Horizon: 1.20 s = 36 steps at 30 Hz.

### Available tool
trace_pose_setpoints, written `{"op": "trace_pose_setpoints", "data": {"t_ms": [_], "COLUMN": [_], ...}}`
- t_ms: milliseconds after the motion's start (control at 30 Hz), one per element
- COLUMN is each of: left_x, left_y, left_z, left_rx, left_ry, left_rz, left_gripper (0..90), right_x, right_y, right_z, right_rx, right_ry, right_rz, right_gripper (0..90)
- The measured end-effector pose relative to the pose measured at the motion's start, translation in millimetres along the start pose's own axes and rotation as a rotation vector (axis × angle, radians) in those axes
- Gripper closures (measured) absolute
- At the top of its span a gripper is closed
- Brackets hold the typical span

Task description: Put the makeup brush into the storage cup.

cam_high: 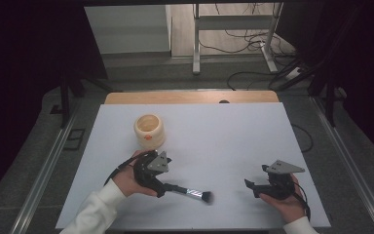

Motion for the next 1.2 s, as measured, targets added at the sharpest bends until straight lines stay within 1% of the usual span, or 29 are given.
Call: {"op": "trace_pose_setpoints", "data": {"t_ms": [133, 367, 467, 633, 700, 867, 1100, 1200], "left_x": [-0.8, -4.4, -6.1, -7.9, -8.1, -9.7, -14.5, -15.7], "left_y": [-2.3, -9.6, -15.4, -20.9, -22.0, -25.7, -32.7, -34.9], "left_z": [1.3, 2.6, 2.9, 4.0, 4.1, 4.1, 9.2, 11.0], "left_rx": [-0.005, 0.014, 0.024, 0.023, 0.024, 0.036, 0.043, 0.043], "left_ry": [-0.004, -0.041, -0.054, -0.067, -0.067, -0.078, -0.091, -0.096], "left_rz": [-0.010, -0.040, -0.052, -0.070, -0.071, -0.088, -0.111, -0.114], "left_gripper": [15.2, 15.2, 15.2, 16.5, 16.5, 16.4, 16.7, 16.9], "right_x": [-0.1, 0.0, -0.1, -0.9, -1.1, -1.1, -1.2, -1.3], "right_y": [-0.2, -0.9, -0.1, -0.7, -0.7, -1.0, -1.3, -1.3], "right_z": [-0.2, -0.6, -0.6, -1.0, -1.2, -1.4, -1.5, -1.6], "right_rx": [0.001, 0.004, 0.004, 0.004, 0.008, 0.009, 0.008, 0.009], "right_ry": [0.000, 0.001, -0.001, -0.004, -0.004, -0.004, -0.003, -0.003], "right_rz": [0.001, 0.001, 0.001, 0.000, -0.001, -0.001, 0.000, 0.000], "right_gripper": [13.9, 13.9, 13.9, 13.8, 13.9, 13.8, 13.8, 13.9]}}
Point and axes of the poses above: each handheld gripper's, and its own axes: y roughly backward along the jaws, z roughly out of its top, x roughly to its left, the point moved 7 cm from there along -y, roughly forward along the jaws, and after that the axes turned 5 degrees about -y, right-handed, at the moved point
